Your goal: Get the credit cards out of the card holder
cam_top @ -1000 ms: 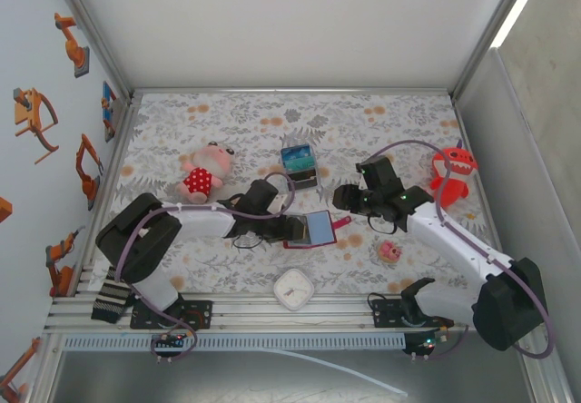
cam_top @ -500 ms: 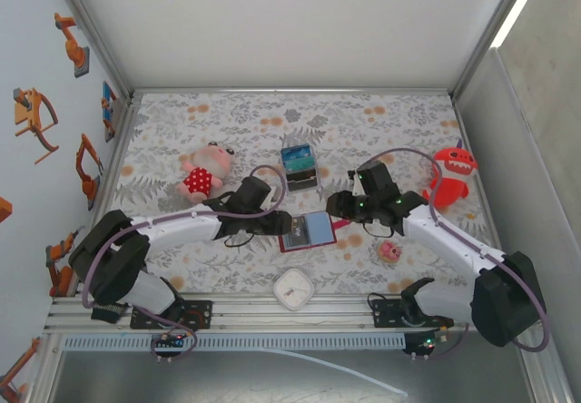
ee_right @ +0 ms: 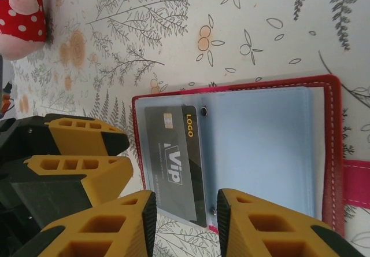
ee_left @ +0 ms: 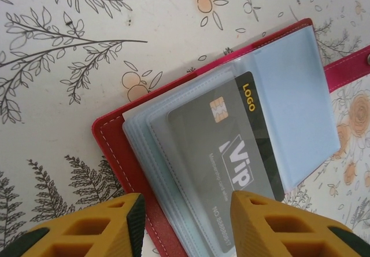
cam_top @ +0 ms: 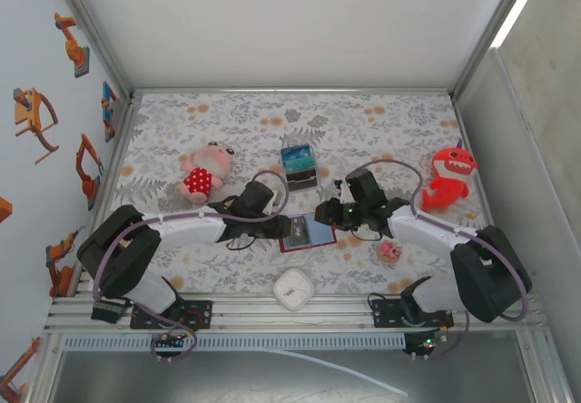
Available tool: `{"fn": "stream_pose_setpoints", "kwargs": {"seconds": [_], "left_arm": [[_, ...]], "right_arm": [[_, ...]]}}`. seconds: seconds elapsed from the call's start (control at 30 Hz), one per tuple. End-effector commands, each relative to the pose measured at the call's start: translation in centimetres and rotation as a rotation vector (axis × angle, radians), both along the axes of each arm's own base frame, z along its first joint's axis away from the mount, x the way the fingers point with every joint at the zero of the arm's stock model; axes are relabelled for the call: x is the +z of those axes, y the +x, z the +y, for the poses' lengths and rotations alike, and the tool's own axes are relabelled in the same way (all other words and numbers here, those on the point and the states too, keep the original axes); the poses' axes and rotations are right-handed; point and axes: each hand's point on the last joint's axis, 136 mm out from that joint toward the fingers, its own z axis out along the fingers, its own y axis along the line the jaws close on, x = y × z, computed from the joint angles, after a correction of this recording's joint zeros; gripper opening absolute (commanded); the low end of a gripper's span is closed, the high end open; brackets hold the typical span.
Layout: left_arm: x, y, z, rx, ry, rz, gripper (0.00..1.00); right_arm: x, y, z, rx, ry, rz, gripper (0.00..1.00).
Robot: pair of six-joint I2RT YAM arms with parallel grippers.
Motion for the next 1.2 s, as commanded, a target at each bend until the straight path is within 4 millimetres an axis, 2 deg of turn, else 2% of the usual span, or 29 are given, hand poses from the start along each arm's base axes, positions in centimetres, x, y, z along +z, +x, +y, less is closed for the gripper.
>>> {"fn": "stream_pose_setpoints", "kwargs": {"seconds": [0.0, 0.17, 0.43, 0.73, 1.17], "left_arm": [[-0.6, -0.2, -0.5, -0.013, -0.012, 0.010, 0.42], [-1.4, -0.2, -0.4, -0.006, 0.008, 0.026, 0.41], [-1.3, 0.3, -0.8, -0.021, 0.021, 0.012, 0.37], [-1.3, 0.7, -0.6, -0.027, 0.043, -0.003, 0.33], [-1.6, 0.7, -0.4, -0.033, 0.064, -0.002, 0.31]], "right_arm": [[0.1, 0.0, 0.9, 0.012, 0.044, -0.005, 0.32], [-0.9, -0.3, 0.8, 0.007, 0.030, 0.014, 0.31], [-2.0, -0.6, 1.3, 0.016, 0.040, 0.040, 0.27], [-3.5, -0.8, 1.5, 0.012, 0.054, 0.065, 0.26], [-4.4, -0.7, 2.2, 0.027, 0.074, 0.081, 0.24]]}}
